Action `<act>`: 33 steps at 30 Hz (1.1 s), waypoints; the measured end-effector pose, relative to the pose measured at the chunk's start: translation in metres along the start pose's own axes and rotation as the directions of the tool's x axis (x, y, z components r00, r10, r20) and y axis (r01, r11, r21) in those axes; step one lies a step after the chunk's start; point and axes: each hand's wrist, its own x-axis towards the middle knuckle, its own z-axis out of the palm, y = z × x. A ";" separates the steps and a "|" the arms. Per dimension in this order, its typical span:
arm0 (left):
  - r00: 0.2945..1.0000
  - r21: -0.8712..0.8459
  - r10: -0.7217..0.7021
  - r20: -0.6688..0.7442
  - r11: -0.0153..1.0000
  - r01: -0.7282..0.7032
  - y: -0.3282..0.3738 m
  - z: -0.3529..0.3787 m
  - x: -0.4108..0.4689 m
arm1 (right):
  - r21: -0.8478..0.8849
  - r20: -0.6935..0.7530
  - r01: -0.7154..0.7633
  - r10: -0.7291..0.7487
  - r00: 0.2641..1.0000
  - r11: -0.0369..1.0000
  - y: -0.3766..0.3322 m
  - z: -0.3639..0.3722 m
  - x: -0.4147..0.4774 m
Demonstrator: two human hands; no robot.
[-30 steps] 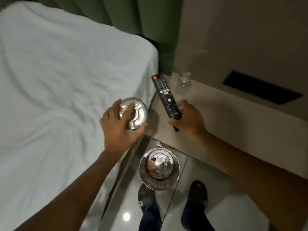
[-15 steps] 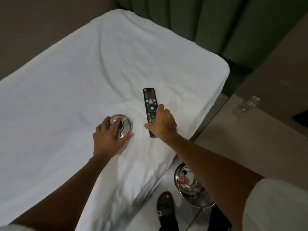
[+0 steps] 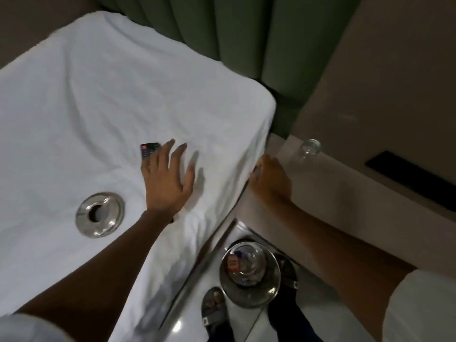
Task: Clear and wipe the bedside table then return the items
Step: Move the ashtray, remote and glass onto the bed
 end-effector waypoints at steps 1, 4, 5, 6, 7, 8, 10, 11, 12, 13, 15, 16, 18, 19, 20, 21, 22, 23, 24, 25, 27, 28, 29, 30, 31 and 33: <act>0.999 0.022 0.048 0.009 0.999 -0.048 0.020 0.010 0.009 | -0.059 0.016 -0.020 0.021 1.000 0.998 0.017 -0.007 0.010; 0.973 0.076 0.203 0.111 0.974 -0.212 0.078 0.039 0.024 | -0.210 0.094 -0.074 0.095 0.991 0.975 0.063 -0.024 0.039; 0.955 0.068 0.242 0.171 0.964 -0.256 0.099 0.052 0.029 | -0.247 0.102 -0.086 0.114 0.988 0.965 0.079 -0.030 0.054; 0.934 0.057 0.268 0.236 0.956 -0.288 0.116 0.064 0.032 | -0.290 0.090 -0.083 0.114 0.989 0.953 0.091 -0.033 0.067; 0.909 0.056 0.273 0.314 0.951 -0.304 0.132 0.075 0.035 | -0.326 0.080 -0.067 0.098 0.992 0.943 0.102 -0.036 0.080; 0.879 0.063 0.265 0.396 0.948 -0.313 0.146 0.087 0.038 | -0.347 0.081 -0.044 0.077 0.994 0.937 0.112 -0.036 0.093; 0.823 0.070 0.235 0.518 0.947 -0.315 0.166 0.109 0.041 | -0.349 0.145 0.003 0.051 0.988 0.937 0.128 -0.035 0.119; 0.797 0.061 0.218 0.562 0.951 -0.303 0.173 0.120 0.041 | -0.333 0.207 0.023 0.049 0.977 0.943 0.136 -0.034 0.130; 0.776 0.039 0.208 0.595 0.957 -0.286 0.180 0.129 0.039 | -0.312 0.274 0.038 0.051 0.960 0.949 0.142 -0.033 0.139; 0.759 0.008 0.197 0.621 0.966 -0.258 0.184 0.136 0.037 | -0.291 0.322 0.049 0.050 0.945 0.956 0.148 -0.031 0.146; 0.724 -0.075 0.138 0.676 0.990 -0.119 0.191 0.147 0.032 | -0.267 0.324 0.065 0.026 0.946 0.962 0.157 -0.028 0.150; 0.713 -0.107 0.103 0.694 0.993 -0.039 0.192 0.150 0.028 | -0.256 0.291 0.065 0.013 0.957 0.965 0.161 -0.027 0.147; 0.709 -0.153 0.053 0.703 0.985 0.078 0.195 0.155 0.021 | -0.171 0.237 0.010 0.031 0.971 0.985 0.170 -0.024 0.135; 0.711 -0.175 0.034 0.702 0.976 0.127 0.196 0.155 0.018 | -0.076 0.202 -0.058 0.072 0.977 0.995 0.174 -0.024 0.127; 0.715 -0.201 0.011 0.699 0.962 0.182 0.198 0.154 0.016 | 0.050 0.164 -0.147 0.137 0.977 0.988 0.177 -0.024 0.119; 0.721 -0.222 -0.019 0.692 0.946 0.238 0.201 0.153 0.016 | 0.211 0.134 -0.246 0.221 0.966 0.946 0.178 -0.026 0.113; 0.736 -0.234 -0.045 0.675 0.934 0.271 0.203 0.150 0.017 | 0.405 0.145 -0.345 0.313 0.938 0.847 0.178 -0.029 0.108; 0.770 -0.243 -0.051 0.636 0.934 0.263 0.205 0.146 0.020 | 0.593 0.213 -0.432 0.385 0.898 0.680 0.178 -0.032 0.104; 0.824 -0.254 -0.039 0.566 0.942 0.219 0.208 0.140 0.023 | 0.708 0.313 -0.498 0.408 0.857 0.501 0.177 -0.036 0.101; 0.880 -0.269 -0.010 0.474 0.951 0.156 0.208 0.131 0.026 | 0.766 0.402 -0.535 0.384 0.831 0.356 0.176 -0.042 0.098; 0.953 -0.295 0.051 0.299 0.955 0.041 0.208 0.112 0.034 | 0.807 0.499 -0.554 0.267 0.825 0.203 0.170 -0.055 0.097; 0.968 -0.308 0.065 0.242 0.951 0.013 0.204 0.102 0.040 | 0.821 0.515 -0.546 0.200 0.834 0.164 0.164 -0.060 0.098; 0.977 -0.322 0.066 0.204 0.947 0.003 0.199 0.092 0.046 | 0.833 0.518 -0.534 0.132 0.845 0.147 0.154 -0.063 0.099; 0.982 -0.331 0.061 0.178 0.944 0.001 0.192 0.082 0.052 | 0.838 0.517 -0.523 0.077 0.852 0.155 0.142 -0.066 0.102; 0.986 -0.321 0.057 0.159 0.947 -0.003 0.184 0.072 0.060 | 0.842 0.514 -0.512 0.034 0.857 0.170 0.127 -0.068 0.104; 0.991 -0.243 0.036 0.127 0.970 -0.005 0.153 0.053 0.075 | 0.850 0.502 -0.484 -0.042 0.864 0.208 0.088 -0.062 0.109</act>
